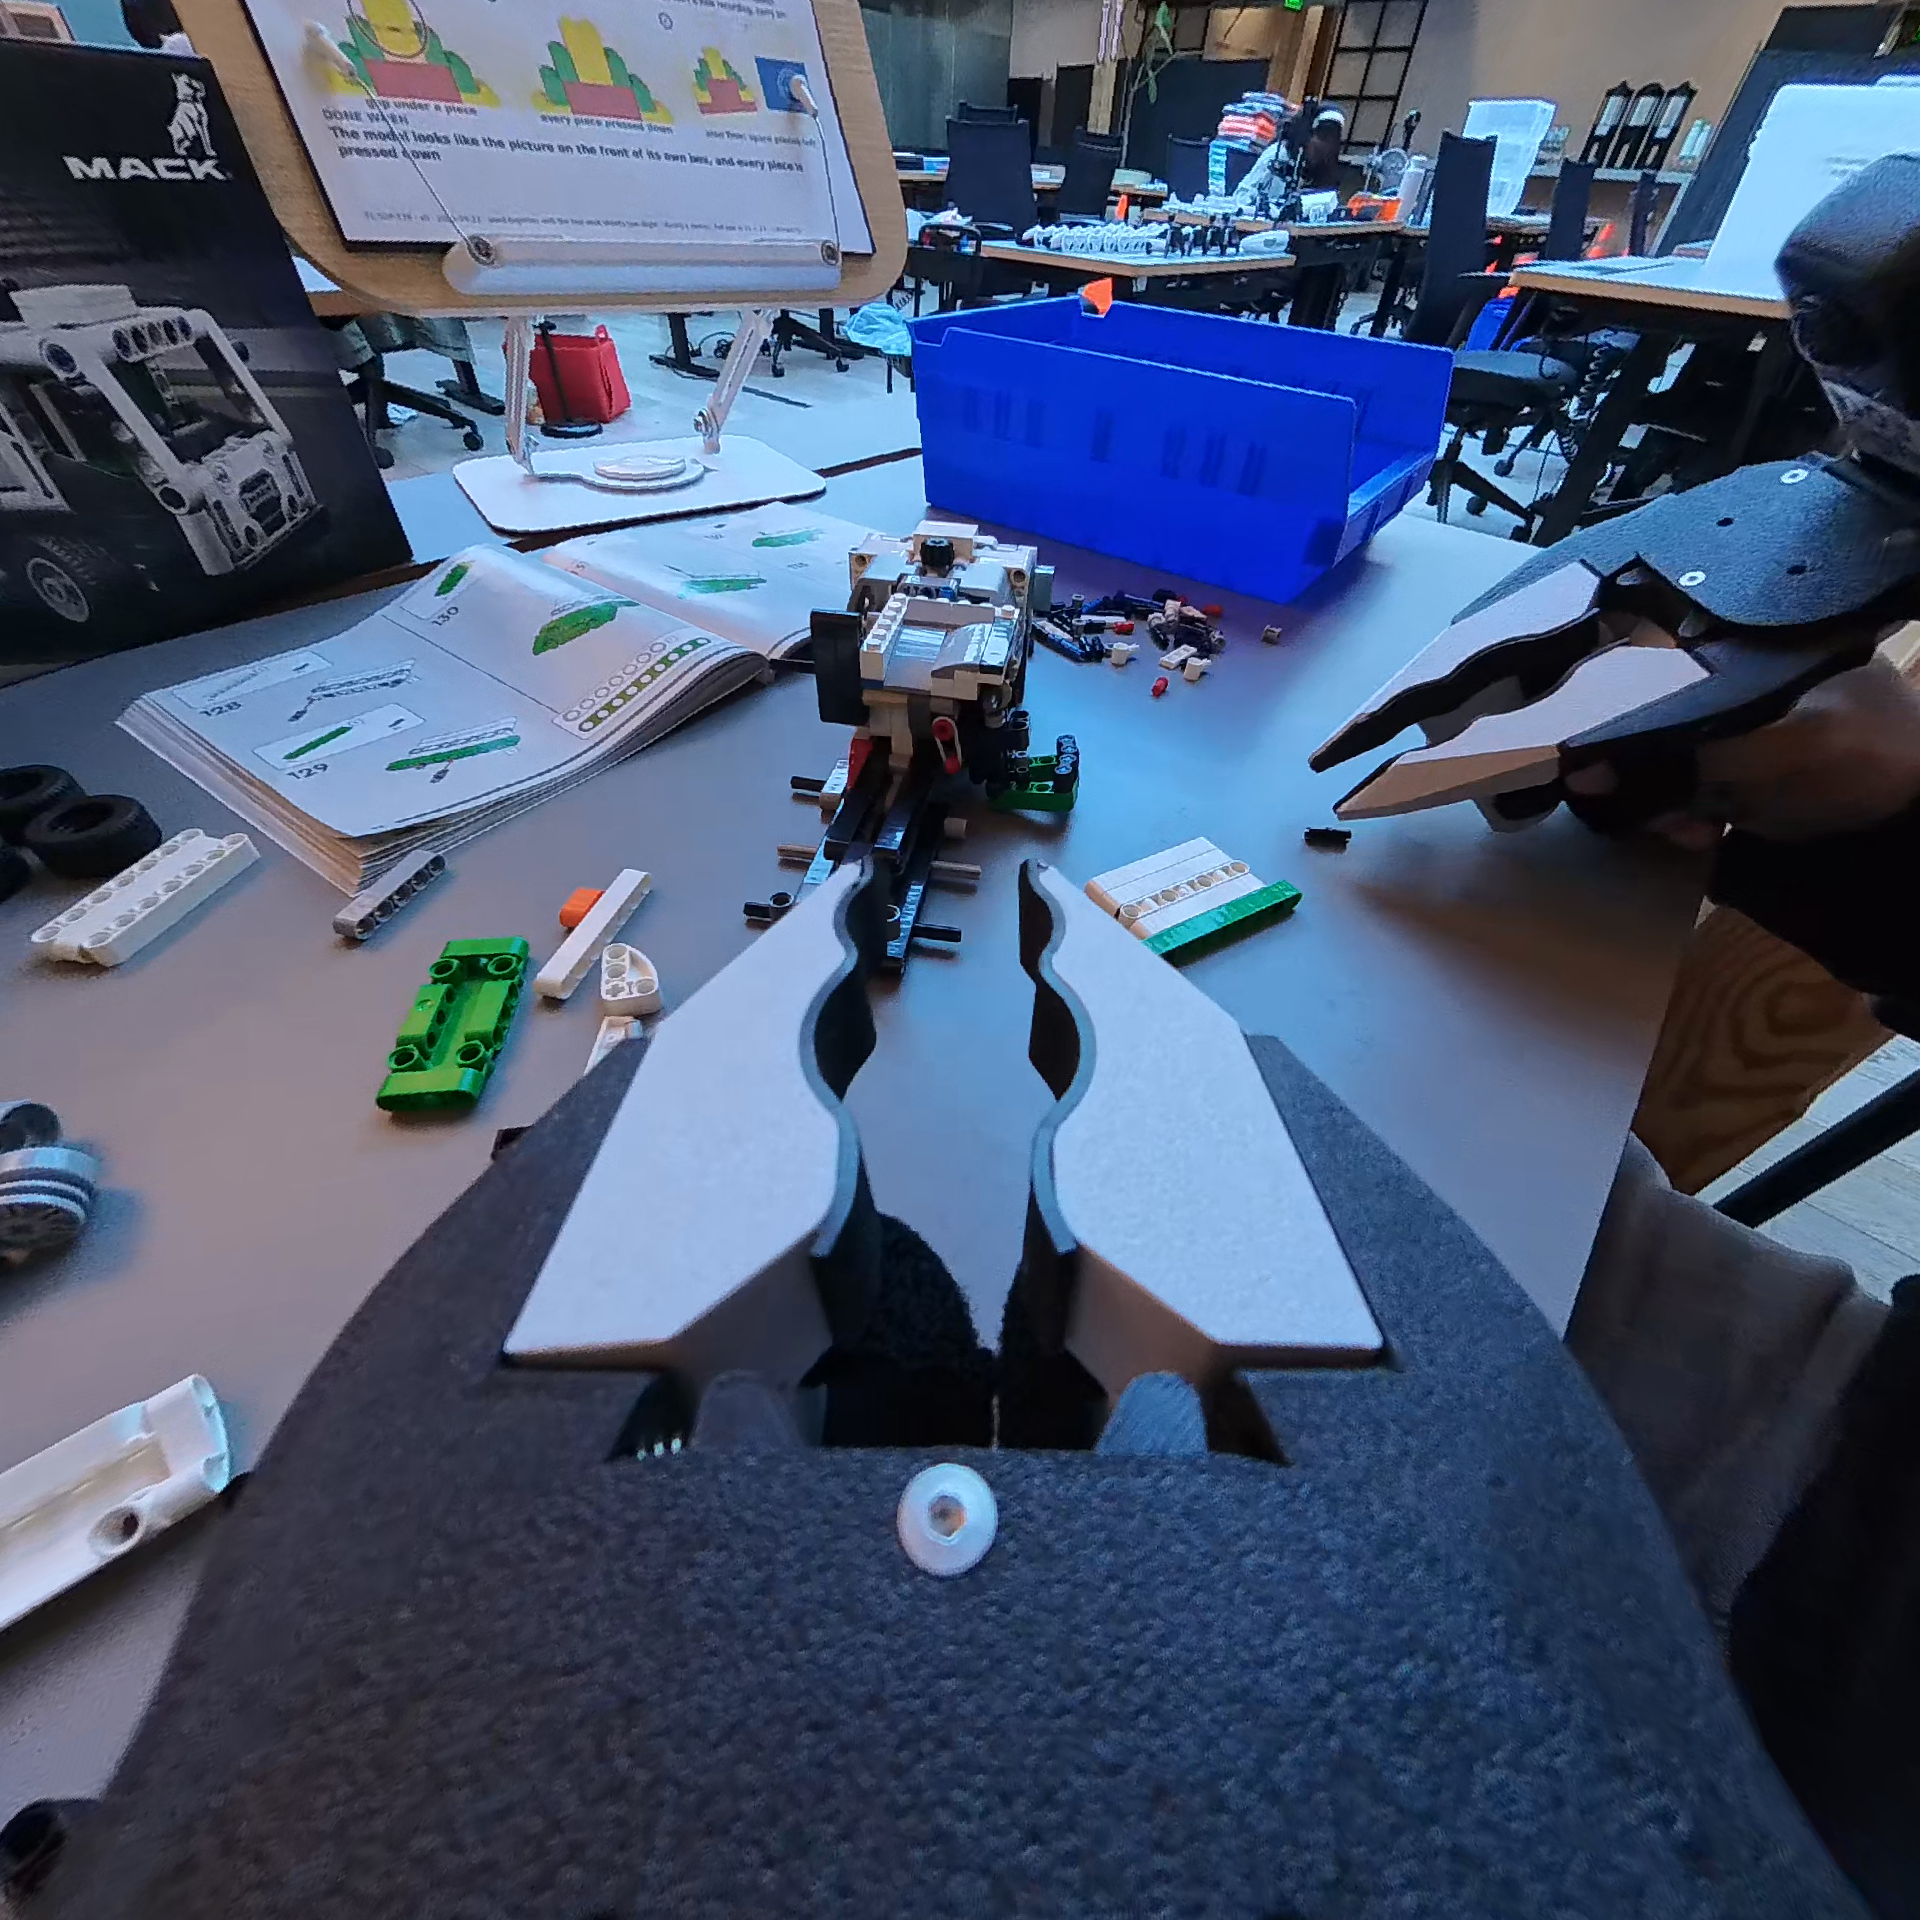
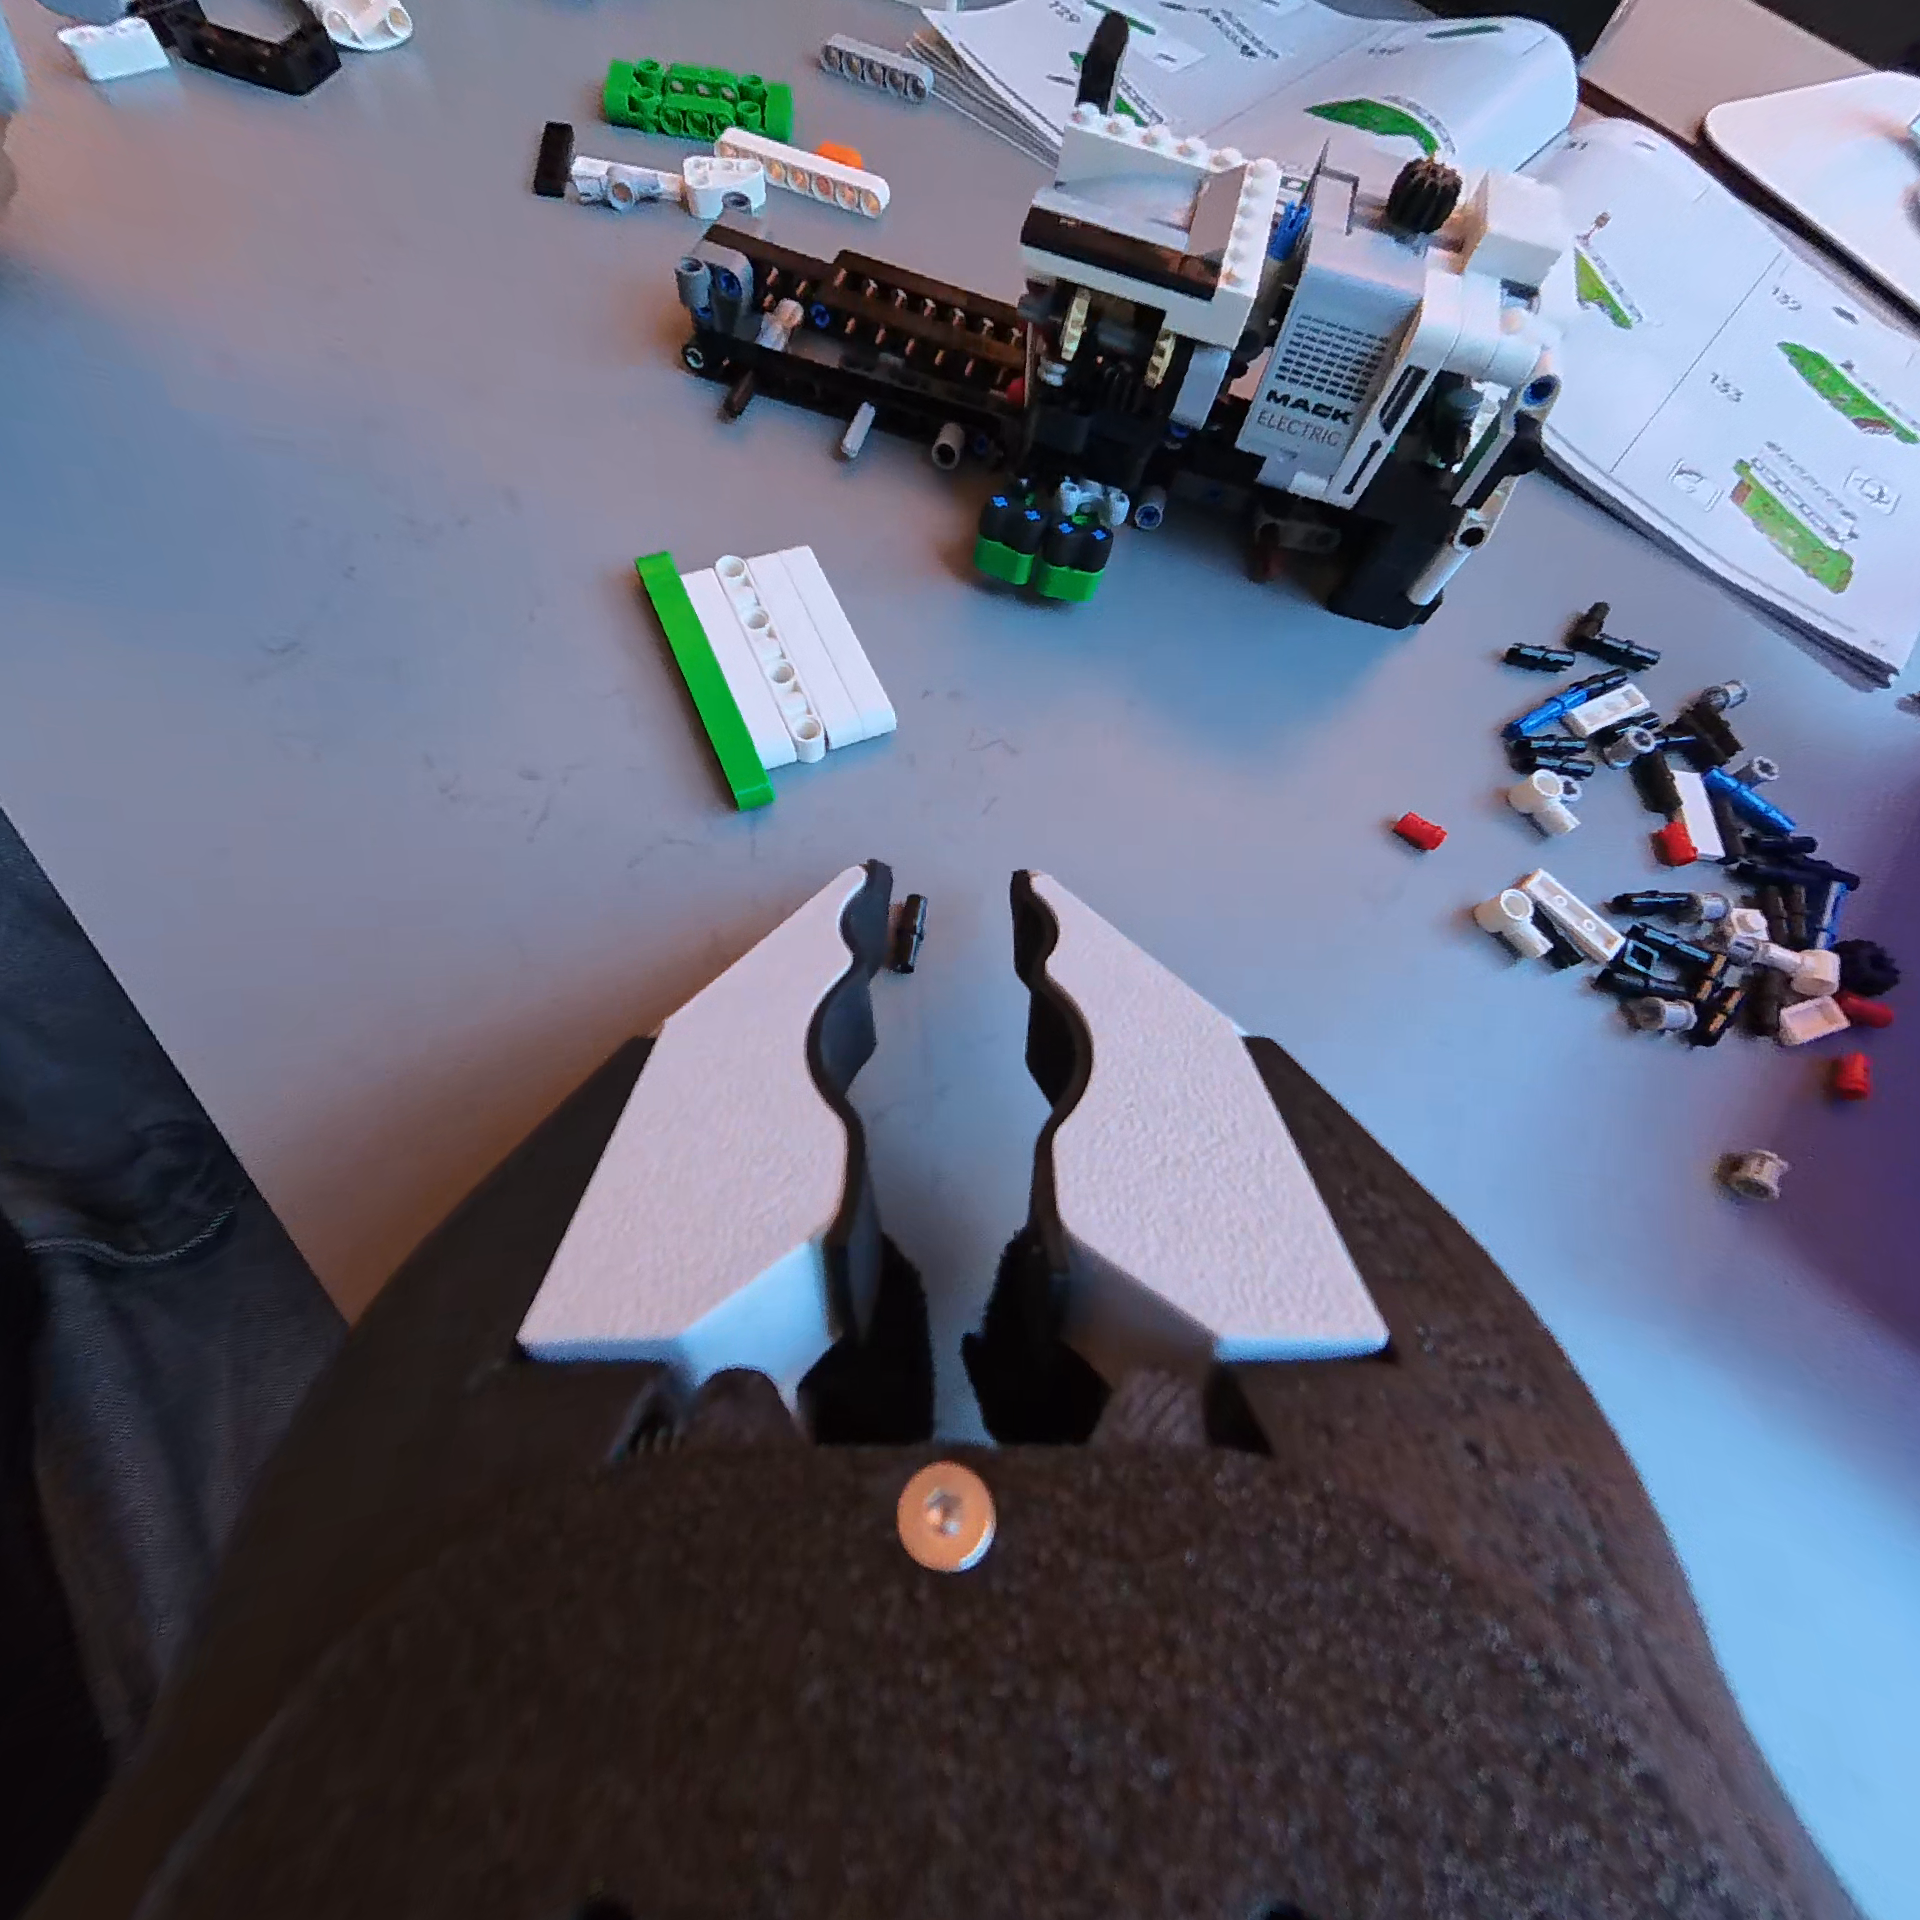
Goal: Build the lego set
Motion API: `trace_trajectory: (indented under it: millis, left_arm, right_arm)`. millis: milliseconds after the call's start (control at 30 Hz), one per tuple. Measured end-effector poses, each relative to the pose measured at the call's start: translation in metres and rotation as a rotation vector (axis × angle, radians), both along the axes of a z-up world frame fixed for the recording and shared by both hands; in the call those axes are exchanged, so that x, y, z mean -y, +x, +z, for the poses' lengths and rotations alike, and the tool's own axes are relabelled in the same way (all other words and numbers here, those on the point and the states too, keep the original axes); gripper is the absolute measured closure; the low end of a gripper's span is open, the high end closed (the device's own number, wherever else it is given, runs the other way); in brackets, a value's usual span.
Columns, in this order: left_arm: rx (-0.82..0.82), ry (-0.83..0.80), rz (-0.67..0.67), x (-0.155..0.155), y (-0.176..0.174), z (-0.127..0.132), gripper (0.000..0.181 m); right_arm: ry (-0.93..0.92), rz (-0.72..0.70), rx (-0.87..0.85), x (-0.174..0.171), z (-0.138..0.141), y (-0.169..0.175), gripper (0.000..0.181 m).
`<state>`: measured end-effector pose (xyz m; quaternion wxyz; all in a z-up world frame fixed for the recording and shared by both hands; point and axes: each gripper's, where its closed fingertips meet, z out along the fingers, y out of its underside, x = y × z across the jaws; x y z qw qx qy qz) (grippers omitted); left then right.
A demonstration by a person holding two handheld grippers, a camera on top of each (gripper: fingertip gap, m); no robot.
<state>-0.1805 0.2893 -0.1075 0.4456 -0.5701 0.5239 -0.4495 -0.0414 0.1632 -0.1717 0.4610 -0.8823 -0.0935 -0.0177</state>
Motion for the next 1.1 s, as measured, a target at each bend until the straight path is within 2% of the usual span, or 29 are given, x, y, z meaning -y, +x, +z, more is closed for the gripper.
trace_trajectory:
  millis: [233, 333, 500, 567, 633, 700, 800, 933, 1100]
  left_arm:
    - [0.001, -0.005, 0.003, -0.001, 0.0, 0.0, 0.158]
    - [-0.003, -0.004, 0.008, -0.002, 0.0, -0.001, 0.158]
    - [-0.028, 0.002, 0.026, -0.004, 0.002, -0.004, 0.158]
    - [-0.045, -0.003, 0.031, -0.005, 0.004, -0.007, 0.158]
    - [-0.058, -0.016, 0.029, -0.006, 0.005, -0.009, 0.158]
    - [-0.056, -0.033, 0.027, -0.007, 0.005, -0.009, 0.158]
    - [-0.033, -0.062, 0.027, -0.009, 0.003, -0.006, 0.158]
    - [-0.017, -0.081, 0.033, -0.011, 0.002, -0.004, 0.158]
    - [-0.032, -0.074, 0.028, -0.01, 0.003, -0.006, 0.158]
  right_arm:
    - [0.013, -0.005, 0.017, -0.001, 0.002, 0.001, 0.159]
    - [0.075, -0.049, 0.005, -0.002, 0.012, 0.01, 0.159]
    - [0.074, -0.289, 0.057, -0.004, 0.019, 0.076, 0.163]
    - [0.091, -0.329, 0.03, -0.012, 0.022, 0.095, 0.163]
    - [0.072, -0.274, -0.036, -0.024, 0.018, 0.096, 0.163]
    - [-0.003, -0.221, -0.026, -0.031, 0.009, 0.099, 0.162]
    - [0.002, -0.254, 0.064, -0.03, 0.019, 0.125, 0.165]
    - [-0.039, -0.324, 0.023, -0.026, 0.014, 0.155, 0.164]
    - [-0.069, -0.292, 0.003, -0.046, 0.003, 0.157, 0.163]
